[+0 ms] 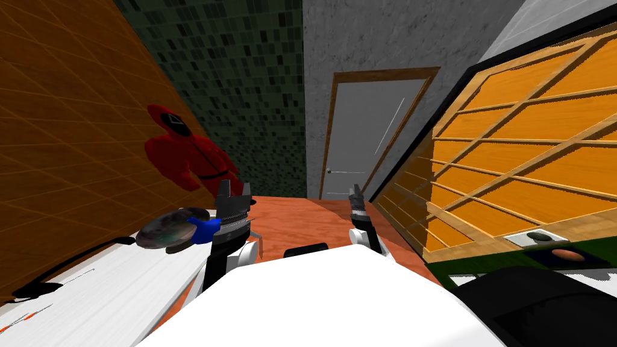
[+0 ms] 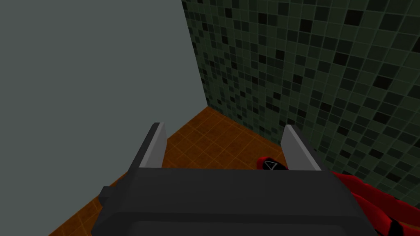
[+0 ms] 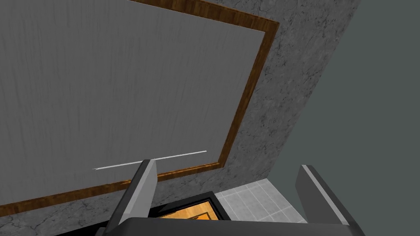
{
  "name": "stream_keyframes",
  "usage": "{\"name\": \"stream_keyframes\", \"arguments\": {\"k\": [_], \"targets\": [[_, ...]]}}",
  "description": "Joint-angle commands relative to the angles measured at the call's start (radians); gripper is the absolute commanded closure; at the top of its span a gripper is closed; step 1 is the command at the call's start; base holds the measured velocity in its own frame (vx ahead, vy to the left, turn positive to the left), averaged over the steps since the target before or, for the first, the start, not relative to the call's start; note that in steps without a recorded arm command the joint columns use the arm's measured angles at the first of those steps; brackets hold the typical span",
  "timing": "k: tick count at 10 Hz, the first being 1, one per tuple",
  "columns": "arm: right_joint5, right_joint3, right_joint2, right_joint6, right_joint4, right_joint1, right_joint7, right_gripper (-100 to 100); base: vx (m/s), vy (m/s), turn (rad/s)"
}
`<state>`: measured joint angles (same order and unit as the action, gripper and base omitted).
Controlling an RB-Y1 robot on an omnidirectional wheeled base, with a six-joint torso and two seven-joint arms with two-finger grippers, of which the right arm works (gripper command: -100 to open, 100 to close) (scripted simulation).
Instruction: Pull the door open
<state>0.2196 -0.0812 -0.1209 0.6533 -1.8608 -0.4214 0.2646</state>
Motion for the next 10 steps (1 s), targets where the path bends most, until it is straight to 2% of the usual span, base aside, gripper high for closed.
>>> {"name": "stream_keyframes", "arguments": {"k": [1, 5, 6, 7, 8, 10], "targets": [[0.006, -0.005, -0.006, 0.010, 0.033, 0.002, 0.018, -100, 0.056, -0.016, 0.071], [0.043, -0.034, -0.036, 0.047, 0.165, 0.021, 0.128, -100, 0.079, -0.024, 0.183], [0.043, -0.034, -0.036, 0.047, 0.176, 0.021, 0.129, -100, 0.071, -0.030, 0.057], [0.053, -0.042, -0.044, 0.057, 0.208, 0.026, 0.157, -100, 0.055, -0.024, 0.136], [0.053, -0.042, -0.044, 0.057, 0.214, 0.026, 0.157, -100, 0.039, -0.018, 0.062], [0.072, -0.057, -0.060, 0.076, 0.281, 0.036, 0.215, -100, 0.047, -0.022, 0.158]]}}
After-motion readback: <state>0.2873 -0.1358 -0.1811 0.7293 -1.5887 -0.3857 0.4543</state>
